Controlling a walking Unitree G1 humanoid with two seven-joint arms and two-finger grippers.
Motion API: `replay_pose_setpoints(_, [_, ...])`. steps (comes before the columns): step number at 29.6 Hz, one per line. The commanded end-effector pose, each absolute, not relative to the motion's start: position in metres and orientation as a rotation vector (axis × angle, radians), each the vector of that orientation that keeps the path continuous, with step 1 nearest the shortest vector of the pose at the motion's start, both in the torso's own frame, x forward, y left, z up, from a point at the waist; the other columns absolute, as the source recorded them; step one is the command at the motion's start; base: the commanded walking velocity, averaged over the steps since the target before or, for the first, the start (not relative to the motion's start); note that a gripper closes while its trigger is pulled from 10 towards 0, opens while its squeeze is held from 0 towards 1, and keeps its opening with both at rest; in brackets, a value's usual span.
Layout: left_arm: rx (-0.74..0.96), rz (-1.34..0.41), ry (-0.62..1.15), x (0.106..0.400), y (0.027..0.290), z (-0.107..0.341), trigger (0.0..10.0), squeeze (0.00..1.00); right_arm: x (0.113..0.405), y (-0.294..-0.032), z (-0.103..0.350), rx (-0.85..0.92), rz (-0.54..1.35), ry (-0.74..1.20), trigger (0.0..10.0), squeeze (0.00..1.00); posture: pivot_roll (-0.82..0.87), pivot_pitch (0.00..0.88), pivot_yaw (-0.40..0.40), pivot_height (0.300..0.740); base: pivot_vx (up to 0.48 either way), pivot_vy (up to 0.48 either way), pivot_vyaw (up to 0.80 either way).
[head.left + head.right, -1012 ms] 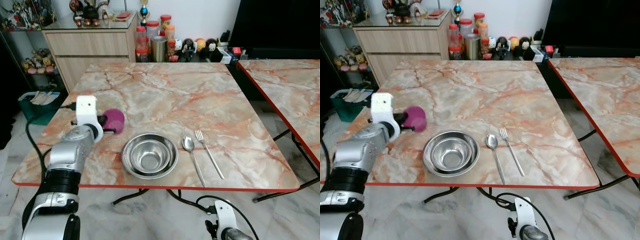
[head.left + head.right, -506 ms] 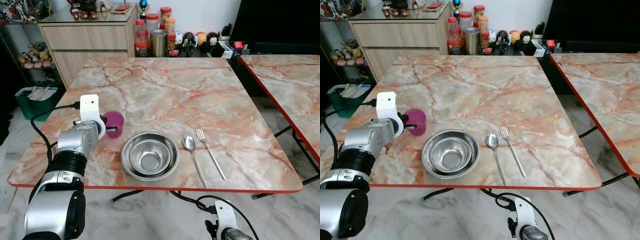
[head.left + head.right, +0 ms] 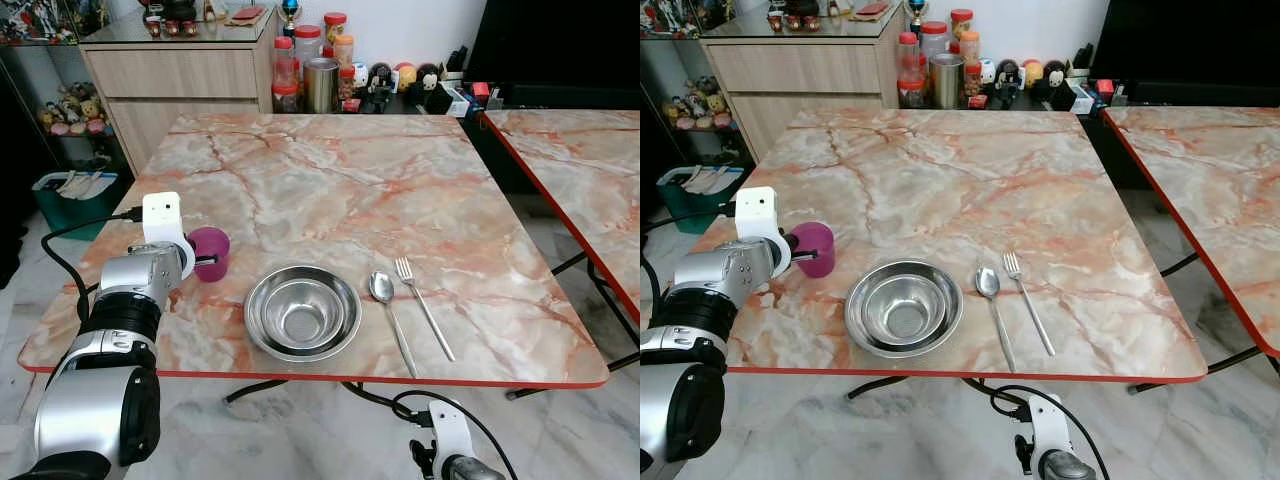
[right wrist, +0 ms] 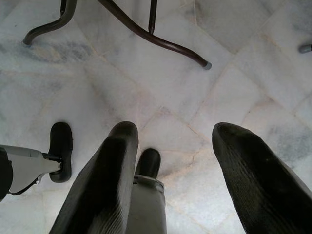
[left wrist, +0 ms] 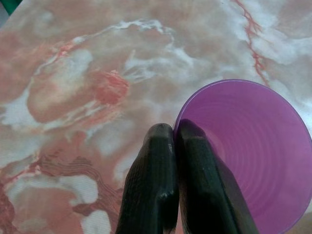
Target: Setting the table
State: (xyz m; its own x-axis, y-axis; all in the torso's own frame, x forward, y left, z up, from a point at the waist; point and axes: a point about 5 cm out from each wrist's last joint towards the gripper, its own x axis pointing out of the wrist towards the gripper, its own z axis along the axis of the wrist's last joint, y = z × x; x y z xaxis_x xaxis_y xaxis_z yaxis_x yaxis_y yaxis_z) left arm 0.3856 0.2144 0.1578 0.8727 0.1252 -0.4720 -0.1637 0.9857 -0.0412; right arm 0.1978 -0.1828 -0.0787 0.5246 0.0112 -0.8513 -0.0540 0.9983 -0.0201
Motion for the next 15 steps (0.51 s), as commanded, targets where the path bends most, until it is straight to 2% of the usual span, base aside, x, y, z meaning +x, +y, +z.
replay_pose_setpoints(1, [-0.111, 0.132, 0.498, 0.3874, 0.2132, 0.1621, 10.0, 0.00, 0.1990, -0.1821, -0.0783, -0.037, 0.033, 1.019, 10.0, 0.00, 0.12, 0.000, 0.007, 0.740, 0.000, 0.000, 0.00])
replay_pose_setpoints(15, [-0.105, 0.121, 0.494, 0.3867, 0.2212, 0.1694, 10.0, 0.01, 0.1990, -0.1818, -0.0783, -0.036, 0.035, 1.020, 10.0, 0.00, 0.13, 0.000, 0.009, 0.740, 0.000, 0.000, 0.00])
